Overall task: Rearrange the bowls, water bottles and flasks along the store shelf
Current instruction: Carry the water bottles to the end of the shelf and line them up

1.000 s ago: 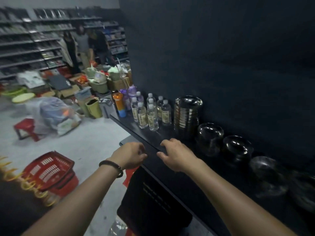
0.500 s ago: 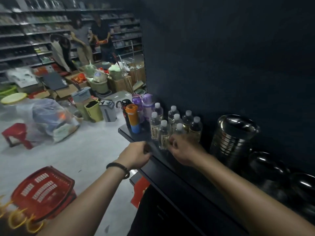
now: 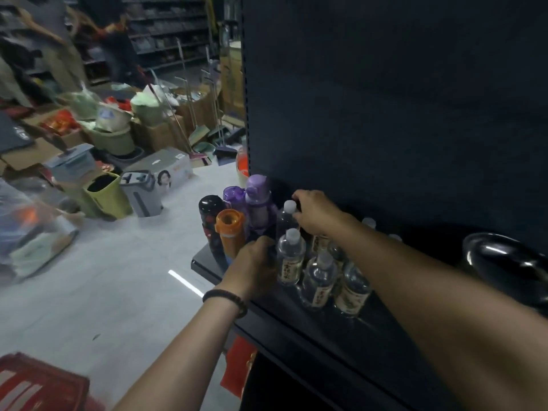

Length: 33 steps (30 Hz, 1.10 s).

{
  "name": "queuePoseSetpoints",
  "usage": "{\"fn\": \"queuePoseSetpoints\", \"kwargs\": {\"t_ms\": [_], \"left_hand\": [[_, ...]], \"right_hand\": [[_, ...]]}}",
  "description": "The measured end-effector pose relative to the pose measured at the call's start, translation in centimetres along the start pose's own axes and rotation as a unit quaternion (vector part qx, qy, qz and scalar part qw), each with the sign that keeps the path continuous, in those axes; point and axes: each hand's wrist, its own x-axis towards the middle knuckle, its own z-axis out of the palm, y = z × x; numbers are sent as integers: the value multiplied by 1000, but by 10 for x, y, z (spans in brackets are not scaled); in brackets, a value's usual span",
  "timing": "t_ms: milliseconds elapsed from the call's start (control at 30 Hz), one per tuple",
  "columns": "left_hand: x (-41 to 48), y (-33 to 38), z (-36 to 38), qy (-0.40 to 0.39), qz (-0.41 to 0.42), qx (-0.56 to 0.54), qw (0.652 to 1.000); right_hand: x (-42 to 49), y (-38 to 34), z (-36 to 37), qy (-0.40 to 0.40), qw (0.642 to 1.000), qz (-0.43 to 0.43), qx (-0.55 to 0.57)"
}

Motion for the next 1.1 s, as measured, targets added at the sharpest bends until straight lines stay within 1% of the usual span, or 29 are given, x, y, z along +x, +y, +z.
{"fn": "queuePoseSetpoints", "kwargs": {"t_ms": [133,200,367,533,633,733,900,967,1033,1100], "left_hand": [[19,-15,8,-14,23,-13,1000],[23,-22,11,-15,21,-18,999],[20,-37,14,-11,24,-14,1000],[17,-40,3,-4,28,-19,999],[15,-34,-6,8,47,-28,998],[13,-23,-17,32,68,-45,996],[4,6,-42,107,116,-91,983],[3,15,-49,133,118,-104,979],[0,30,-56,156,123,-113,974],[-7,49,-60,162,138,-129,969]], "right_hand": [[35,8,19,-34,999,2,-26],[44,7,23,-40,999,-5,-31],[60,5,27,-30,998,-1,-49],[56,-1,22,-13,998,2,-54],[43,-11,-1,17,999,9,-50],[23,-25,-38,49,998,-7,-38],[-28,-44,-108,80,996,-45,-13],[-46,-49,-129,102,993,-58,7],[-68,-52,-149,120,991,-61,16],[-93,-54,-168,136,989,-62,14]]}}
